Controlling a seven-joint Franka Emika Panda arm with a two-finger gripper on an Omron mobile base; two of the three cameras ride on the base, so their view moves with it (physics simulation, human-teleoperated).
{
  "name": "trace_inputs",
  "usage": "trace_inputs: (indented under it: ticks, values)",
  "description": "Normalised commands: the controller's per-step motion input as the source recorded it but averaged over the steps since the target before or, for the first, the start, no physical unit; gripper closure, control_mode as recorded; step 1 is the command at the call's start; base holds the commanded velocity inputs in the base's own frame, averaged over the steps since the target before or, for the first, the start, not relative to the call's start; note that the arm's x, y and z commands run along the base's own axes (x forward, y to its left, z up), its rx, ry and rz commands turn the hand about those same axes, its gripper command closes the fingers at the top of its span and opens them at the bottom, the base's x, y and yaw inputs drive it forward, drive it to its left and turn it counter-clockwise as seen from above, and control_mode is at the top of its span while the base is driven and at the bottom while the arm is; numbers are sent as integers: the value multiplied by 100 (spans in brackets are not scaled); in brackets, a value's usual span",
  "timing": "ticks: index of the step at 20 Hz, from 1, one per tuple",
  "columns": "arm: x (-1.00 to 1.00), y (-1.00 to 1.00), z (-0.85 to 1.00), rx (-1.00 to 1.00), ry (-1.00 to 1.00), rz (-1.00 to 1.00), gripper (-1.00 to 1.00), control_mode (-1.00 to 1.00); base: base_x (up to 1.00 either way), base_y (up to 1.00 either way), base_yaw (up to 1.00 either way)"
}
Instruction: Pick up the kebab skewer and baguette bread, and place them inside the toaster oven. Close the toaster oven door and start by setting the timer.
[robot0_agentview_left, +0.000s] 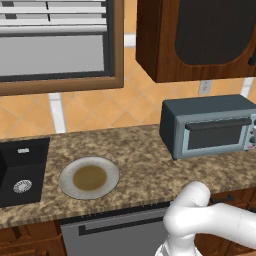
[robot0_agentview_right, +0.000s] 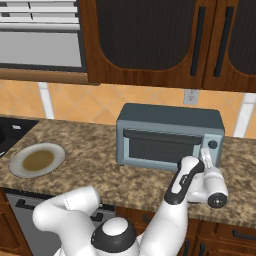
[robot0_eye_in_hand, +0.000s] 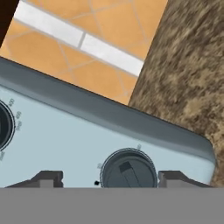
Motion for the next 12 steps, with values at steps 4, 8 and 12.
trace_inputs:
  ticks: [4,8,12]
  values:
    - [8,0,0,5,-7,-2,100,-100,0,0,0]
    - [0,-2,0,14,-1,0,100,-100,0,0,0]
    - [1,-4,0,14,0,0,100,-100,0,0,0]
